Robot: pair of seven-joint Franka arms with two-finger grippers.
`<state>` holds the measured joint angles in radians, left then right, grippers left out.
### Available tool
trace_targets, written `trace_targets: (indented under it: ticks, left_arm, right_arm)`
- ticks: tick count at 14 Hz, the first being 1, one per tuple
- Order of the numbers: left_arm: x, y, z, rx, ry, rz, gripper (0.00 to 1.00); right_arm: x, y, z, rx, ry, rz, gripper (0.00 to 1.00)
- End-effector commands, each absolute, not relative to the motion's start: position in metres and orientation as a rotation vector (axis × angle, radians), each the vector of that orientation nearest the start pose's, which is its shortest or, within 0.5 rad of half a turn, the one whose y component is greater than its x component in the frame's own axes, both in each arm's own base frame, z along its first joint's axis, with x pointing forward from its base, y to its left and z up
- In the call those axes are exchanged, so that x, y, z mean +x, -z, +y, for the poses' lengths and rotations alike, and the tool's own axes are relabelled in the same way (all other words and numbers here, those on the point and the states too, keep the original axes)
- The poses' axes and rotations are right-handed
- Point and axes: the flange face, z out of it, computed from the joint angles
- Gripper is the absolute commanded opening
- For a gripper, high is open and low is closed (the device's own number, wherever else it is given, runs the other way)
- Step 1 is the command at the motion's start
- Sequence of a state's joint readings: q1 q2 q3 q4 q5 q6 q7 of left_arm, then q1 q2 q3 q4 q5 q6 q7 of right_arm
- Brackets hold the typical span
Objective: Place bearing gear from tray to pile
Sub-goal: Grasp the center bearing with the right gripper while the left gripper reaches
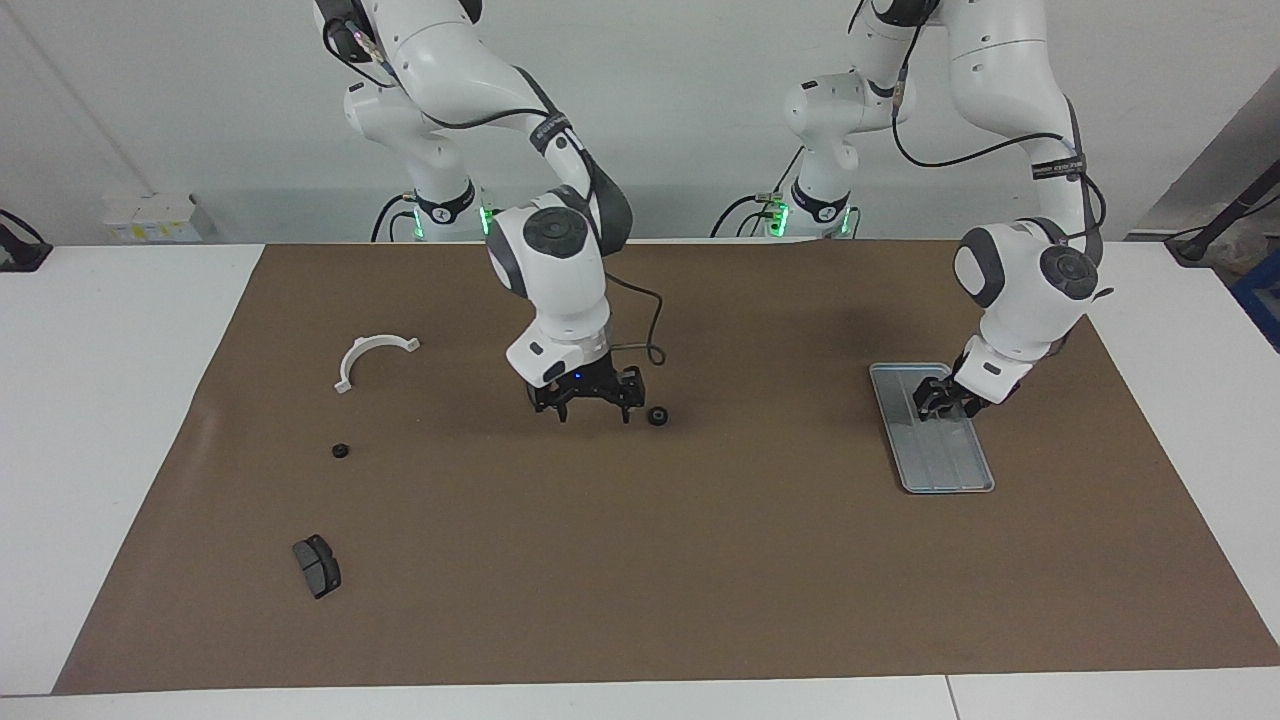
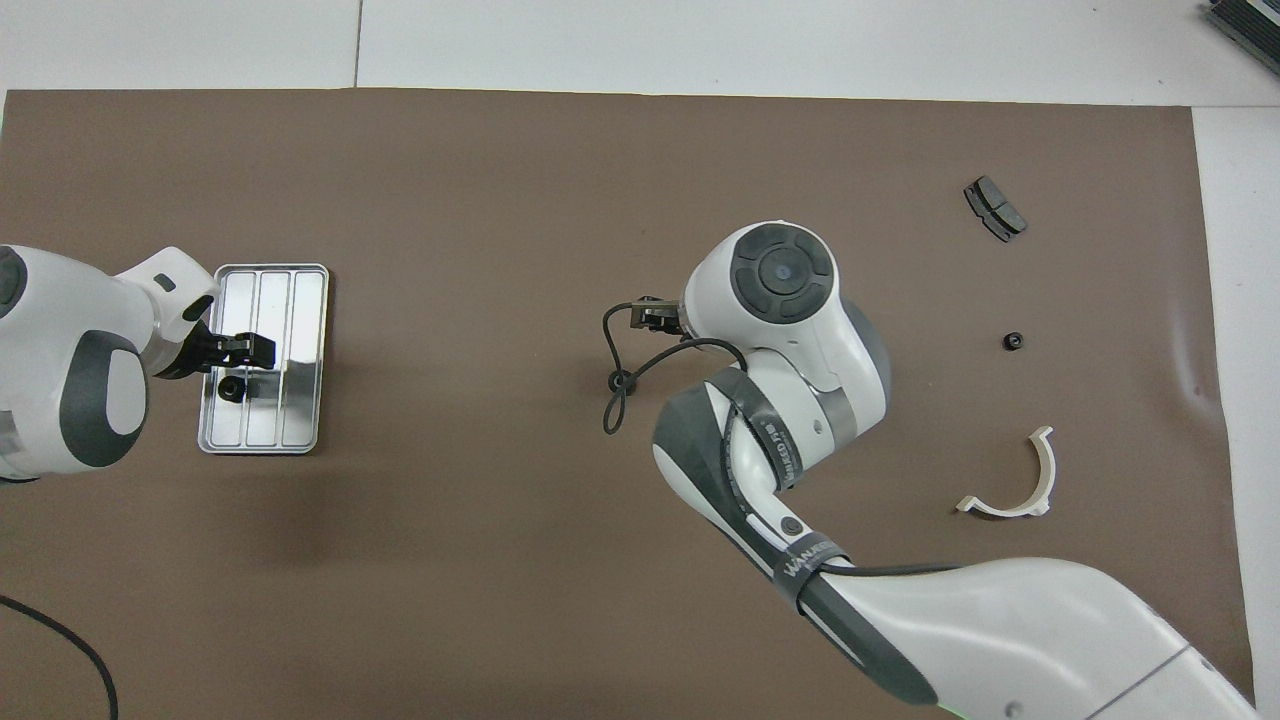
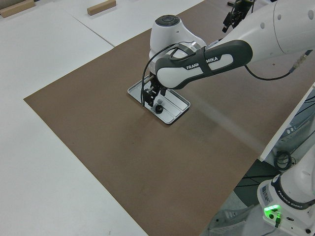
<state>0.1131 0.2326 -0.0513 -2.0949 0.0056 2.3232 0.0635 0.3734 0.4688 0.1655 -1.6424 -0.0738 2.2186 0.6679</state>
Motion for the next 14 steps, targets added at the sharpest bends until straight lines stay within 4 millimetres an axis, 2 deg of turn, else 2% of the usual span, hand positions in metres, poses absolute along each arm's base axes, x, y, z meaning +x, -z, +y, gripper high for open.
trace_targets:
  ticks: [1, 3, 6, 7, 9, 12, 14]
  left_arm:
    - [0.560, -0.311, 0.040, -3.141, 0.005, 0.024, 0.79]
    - [0.558, -0.309, 0.047, -3.141, -0.004, 0.017, 0.79]
    - [0.552, -0.305, 0.047, -3.142, -0.021, 0.022, 0.77]
    - [0.549, -0.303, 0.052, -3.142, -0.028, 0.010, 0.75]
    - [0.546, -0.299, 0.052, -3.143, -0.040, 0.027, 0.70]
    - [0.547, -0.300, 0.052, -3.142, -0.028, 0.025, 0.59]
    - [0.548, -0.300, 0.050, -3.142, -0.026, 0.027, 0.44]
  right_arm:
    - [0.613, -0.331, 0.367, -3.097, 0.135, 0.202, 1.00]
    - [0.604, -0.317, 0.397, -3.100, 0.151, 0.203, 1.00]
    - [0.597, -0.313, 0.405, -3.099, 0.164, 0.218, 1.00]
    - [0.587, -0.307, 0.414, -3.107, 0.144, 0.238, 1.00]
    - [0.569, -0.294, 0.416, -3.117, 0.119, 0.262, 1.00]
    - [0.562, -0.288, 0.416, -3.117, 0.113, 0.279, 1.00]
    - [0.562, -0.288, 0.415, -3.120, 0.107, 0.283, 1.00]
